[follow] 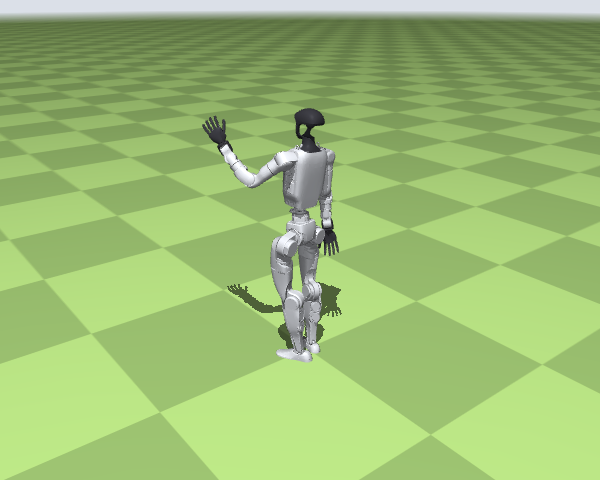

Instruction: Upper body actions

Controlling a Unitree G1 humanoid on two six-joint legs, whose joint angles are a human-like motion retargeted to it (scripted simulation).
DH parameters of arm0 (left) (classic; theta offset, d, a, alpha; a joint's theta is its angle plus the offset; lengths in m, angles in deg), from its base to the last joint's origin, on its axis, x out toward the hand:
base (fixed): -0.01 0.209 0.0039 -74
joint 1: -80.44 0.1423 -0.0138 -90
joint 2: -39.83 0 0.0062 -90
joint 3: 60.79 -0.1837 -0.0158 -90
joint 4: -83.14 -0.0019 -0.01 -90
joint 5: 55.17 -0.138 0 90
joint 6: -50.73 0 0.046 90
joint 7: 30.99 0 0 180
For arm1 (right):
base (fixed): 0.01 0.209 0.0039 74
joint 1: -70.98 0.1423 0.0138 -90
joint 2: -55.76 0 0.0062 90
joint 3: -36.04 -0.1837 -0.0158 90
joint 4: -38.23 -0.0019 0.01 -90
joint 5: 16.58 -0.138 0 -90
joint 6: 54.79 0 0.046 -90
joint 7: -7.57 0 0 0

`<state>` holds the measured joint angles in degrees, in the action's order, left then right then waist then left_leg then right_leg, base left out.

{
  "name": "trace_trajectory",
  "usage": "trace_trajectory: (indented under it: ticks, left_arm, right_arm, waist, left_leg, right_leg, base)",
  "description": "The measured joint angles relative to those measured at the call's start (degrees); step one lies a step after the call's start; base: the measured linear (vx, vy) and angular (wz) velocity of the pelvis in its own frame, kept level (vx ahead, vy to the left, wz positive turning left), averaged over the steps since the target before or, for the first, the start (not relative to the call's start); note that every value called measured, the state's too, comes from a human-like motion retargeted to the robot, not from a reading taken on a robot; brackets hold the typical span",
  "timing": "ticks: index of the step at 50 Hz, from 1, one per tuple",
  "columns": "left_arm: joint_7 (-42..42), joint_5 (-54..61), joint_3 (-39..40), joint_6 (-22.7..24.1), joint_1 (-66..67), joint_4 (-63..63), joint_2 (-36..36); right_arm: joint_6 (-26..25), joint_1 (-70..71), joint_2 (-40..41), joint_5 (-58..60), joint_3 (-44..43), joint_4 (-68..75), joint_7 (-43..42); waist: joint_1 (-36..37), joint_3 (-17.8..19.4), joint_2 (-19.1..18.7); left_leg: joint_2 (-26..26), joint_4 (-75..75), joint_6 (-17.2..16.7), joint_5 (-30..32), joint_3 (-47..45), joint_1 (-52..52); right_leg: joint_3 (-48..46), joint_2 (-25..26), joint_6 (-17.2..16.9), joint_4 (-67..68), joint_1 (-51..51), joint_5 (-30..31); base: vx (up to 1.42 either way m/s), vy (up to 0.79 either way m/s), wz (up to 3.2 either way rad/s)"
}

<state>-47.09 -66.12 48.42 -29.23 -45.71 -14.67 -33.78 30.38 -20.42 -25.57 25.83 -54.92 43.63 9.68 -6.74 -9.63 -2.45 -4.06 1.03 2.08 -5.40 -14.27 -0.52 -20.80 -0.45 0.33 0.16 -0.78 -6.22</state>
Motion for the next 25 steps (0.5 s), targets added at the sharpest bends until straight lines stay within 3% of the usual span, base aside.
trace_trajectory:
  ticks: [7,12,20,25]
  left_arm:
    - [-4.26,-1.57,-0.51,5.07,3.94,6.8,-0.12]
    - [-2.32,-2.47,-0.1,5.07,7.42,11.62,-1.28]
    - [15.28,-2.35,-0.4,-3.5,13.18,16.09,-3.24]
    - [30.59,-5.64,-0.73,-11.91,21.27,14.54,-7.6]
  right_arm:
    - [0.14,0.3,0.21,-0.05,-0.26,-0.13,0.04]
    - [0.29,0.4,0.19,0.4,-0.15,-0.07,0.0]
    - [0.19,1.09,-0.03,1.22,-0.18,-0.33,1.14]
    - [0.11,0.95,-0.15,2.65,0.09,-0.56,0.7]
  waist:
    - [0.17,0.91,0.4]
    - [0.39,1.5,0.64]
    - [0.78,2.28,0.92]
    - [1.16,2.01,0.72]
  left_leg:
    - [-0.03,0.03,-0.01,0.07,0.08,0.11]
    - [0.04,0.05,-0.07,0.18,0.31,0.19]
    - [0.2,0.05,-0.18,0.47,0.75,0.21]
    - [0.08,0.0,-0.19,0.36,0.51,0.25]
  right_leg:
    - [-0.03,-0.15,-0.05,0.06,0.11,0.06]
    - [-0.2,-0.45,-0.26,0.19,0.15,0.14]
    - [-0.81,-0.76,-0.5,0.31,0.24,0.2]
    - [-0.56,-0.45,-0.15,0.03,0.28,0.18]
  base:
    - [0.0,0.0,0.0]
    - [0.0,0.0,0.0]
    - [0.0,0.0,0.0]
    - [0.0,0.0,0.0]
